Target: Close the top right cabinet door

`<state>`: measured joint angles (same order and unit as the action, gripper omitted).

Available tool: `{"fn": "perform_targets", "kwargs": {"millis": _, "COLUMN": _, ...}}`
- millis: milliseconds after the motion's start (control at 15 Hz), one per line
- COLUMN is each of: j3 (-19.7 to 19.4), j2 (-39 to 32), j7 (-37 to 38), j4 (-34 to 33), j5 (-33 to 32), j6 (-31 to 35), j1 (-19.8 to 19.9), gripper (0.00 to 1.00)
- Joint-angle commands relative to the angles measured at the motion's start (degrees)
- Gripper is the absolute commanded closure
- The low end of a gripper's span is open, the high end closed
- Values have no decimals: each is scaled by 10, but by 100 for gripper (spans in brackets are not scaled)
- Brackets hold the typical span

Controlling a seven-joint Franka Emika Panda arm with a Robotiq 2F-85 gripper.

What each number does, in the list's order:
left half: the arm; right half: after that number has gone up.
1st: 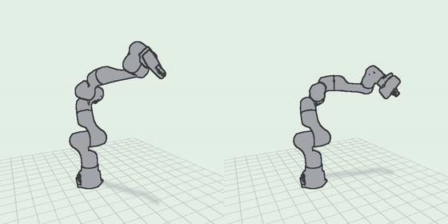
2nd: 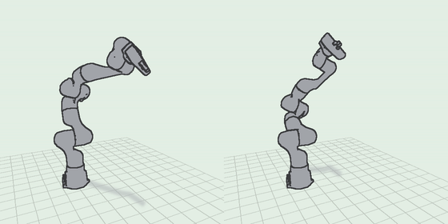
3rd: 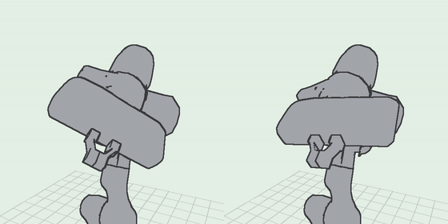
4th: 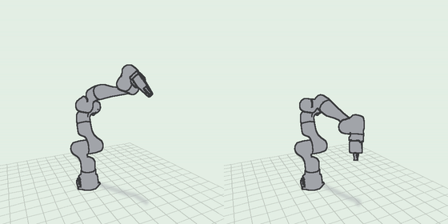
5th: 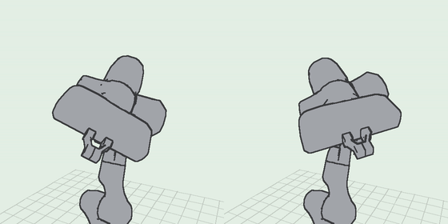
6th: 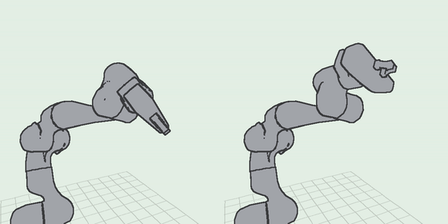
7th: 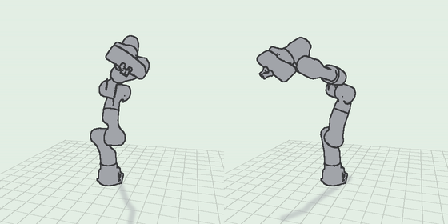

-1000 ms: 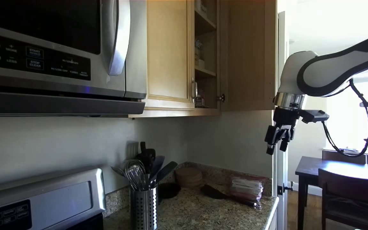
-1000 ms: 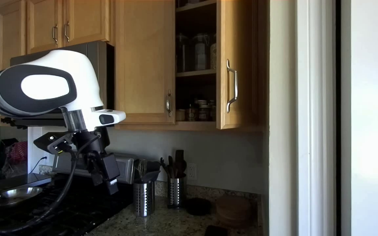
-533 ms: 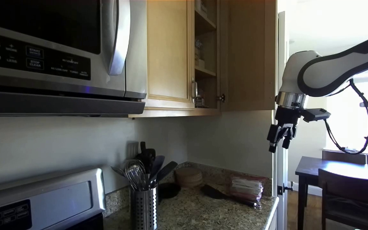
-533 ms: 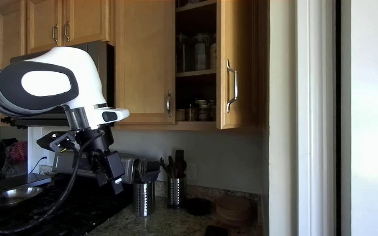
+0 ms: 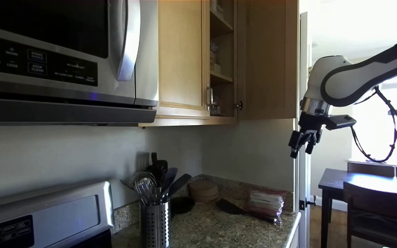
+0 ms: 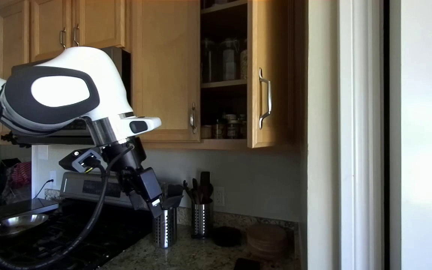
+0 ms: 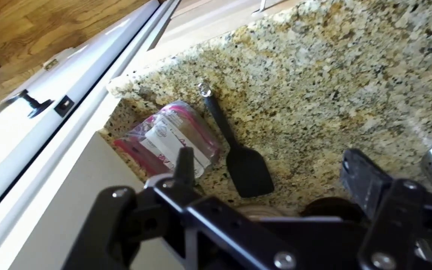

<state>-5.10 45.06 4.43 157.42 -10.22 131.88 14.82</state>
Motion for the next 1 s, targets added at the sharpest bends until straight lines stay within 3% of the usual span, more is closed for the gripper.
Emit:
{"fn": "perform_targets", "kwargs": {"millis": 0, "j3": -23, "j2": -50, "j7": -11, "j4": -37, "j5": -27, "j6": 37, "j1": 34, "gripper": 0}}
{"fn": "perform_targets", "kwargs": {"millis": 400, "j3": -43, "j2": -89, "j7": -4, "j4": -90, "j5": -45, "j6": 101, "j1": 75, "gripper": 0}}
{"fn": "perform_targets", "kwargs": {"millis": 933, "j3": -58, "j2": -62, "j7": -11, "j4": -159, "j5": -74, "j6": 99, "j1": 117, "gripper": 0}}
